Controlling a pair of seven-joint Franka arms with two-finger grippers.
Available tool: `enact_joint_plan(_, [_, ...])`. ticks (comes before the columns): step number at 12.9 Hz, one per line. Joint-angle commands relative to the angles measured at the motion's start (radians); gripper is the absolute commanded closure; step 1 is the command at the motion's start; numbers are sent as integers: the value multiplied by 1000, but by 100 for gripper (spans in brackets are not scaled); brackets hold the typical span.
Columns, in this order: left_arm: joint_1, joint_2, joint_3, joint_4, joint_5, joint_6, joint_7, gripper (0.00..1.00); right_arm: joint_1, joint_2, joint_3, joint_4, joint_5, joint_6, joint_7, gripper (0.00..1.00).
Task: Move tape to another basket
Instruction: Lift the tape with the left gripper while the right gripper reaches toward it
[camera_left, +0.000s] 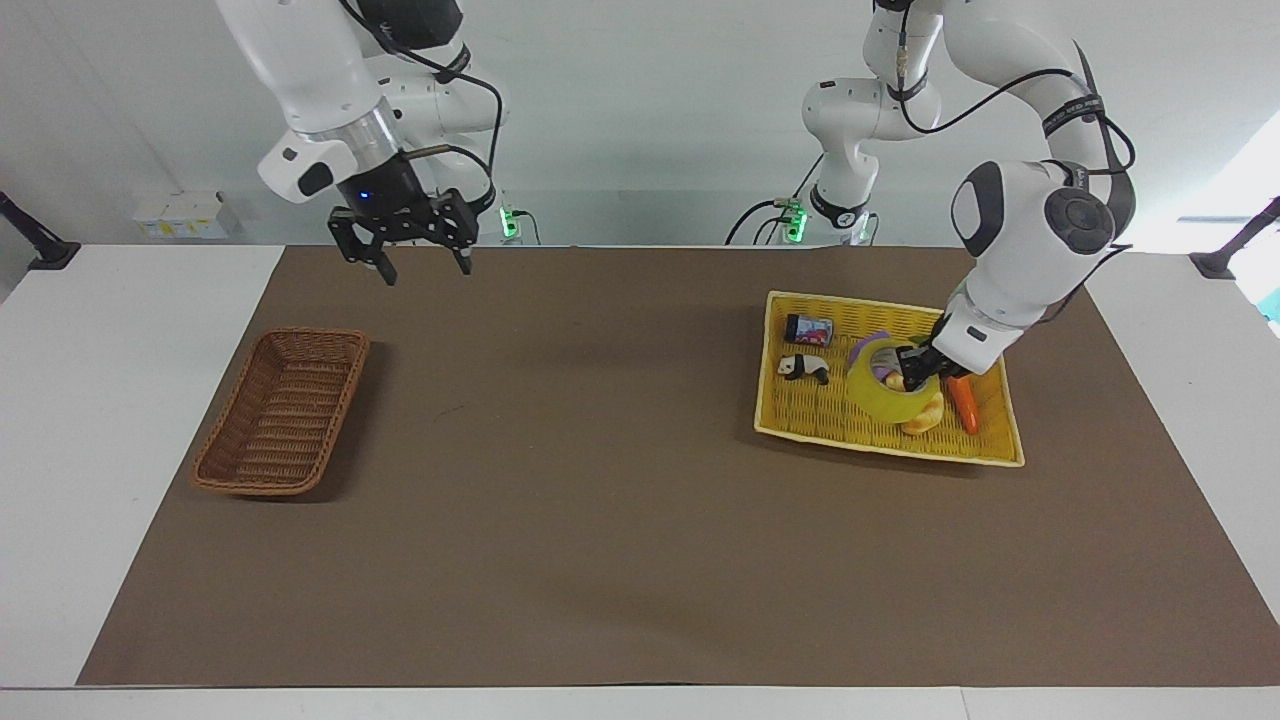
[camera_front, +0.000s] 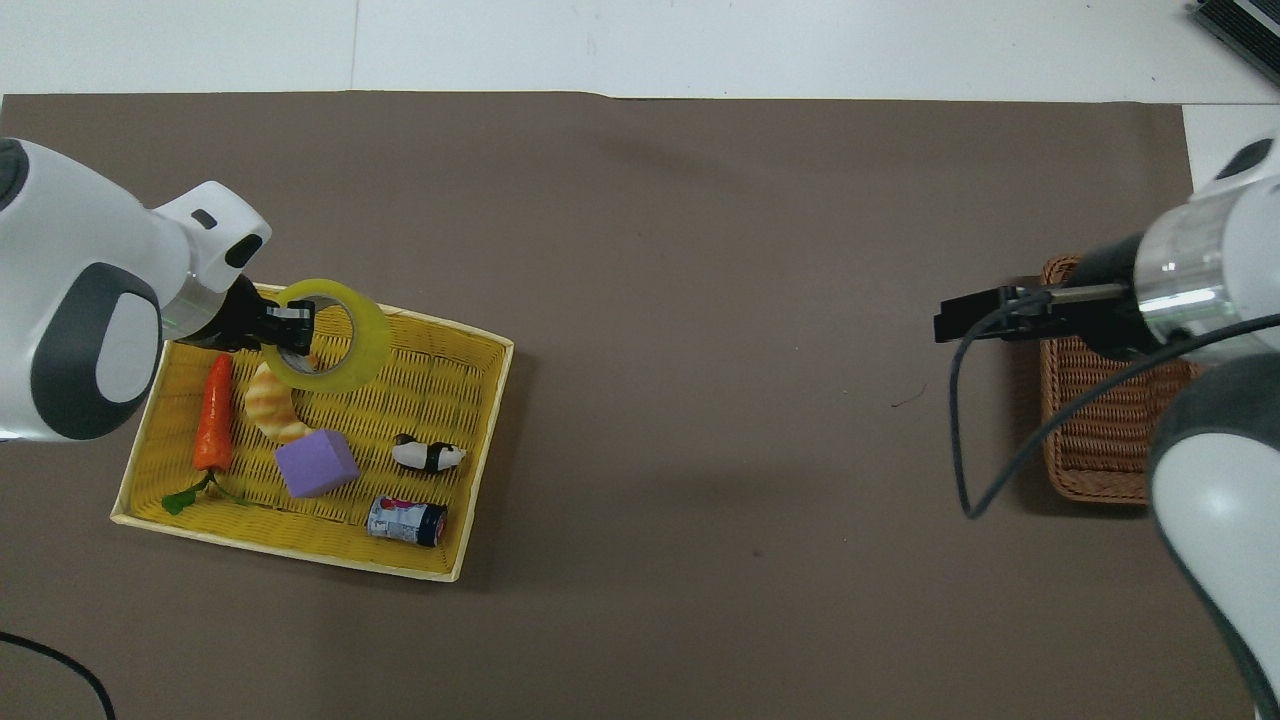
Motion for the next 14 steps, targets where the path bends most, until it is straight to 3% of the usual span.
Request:
enact_joint_plan(1, [-102, 16, 13, 52, -14, -26, -125, 100, 45, 4, 2, -8, 117, 31, 47, 0])
enact_joint_plan(4, [-180, -4, 8, 90, -77, -58, -170, 100, 72, 21, 2, -16, 231, 33, 83, 0])
enact_joint_plan(7, [-251, -22, -19, 132, -85, -90, -345, 100, 85, 23, 2, -62, 349, 46, 75, 0])
enact_joint_plan(10, [-263, -41, -59, 130, -170, -79, -393, 100, 114, 21, 2, -160, 524, 166, 11, 0])
enact_joint_plan(14, [-266, -46, -99, 121, -331, -47, -383, 100, 126, 24, 2, -198, 602, 218, -41, 0])
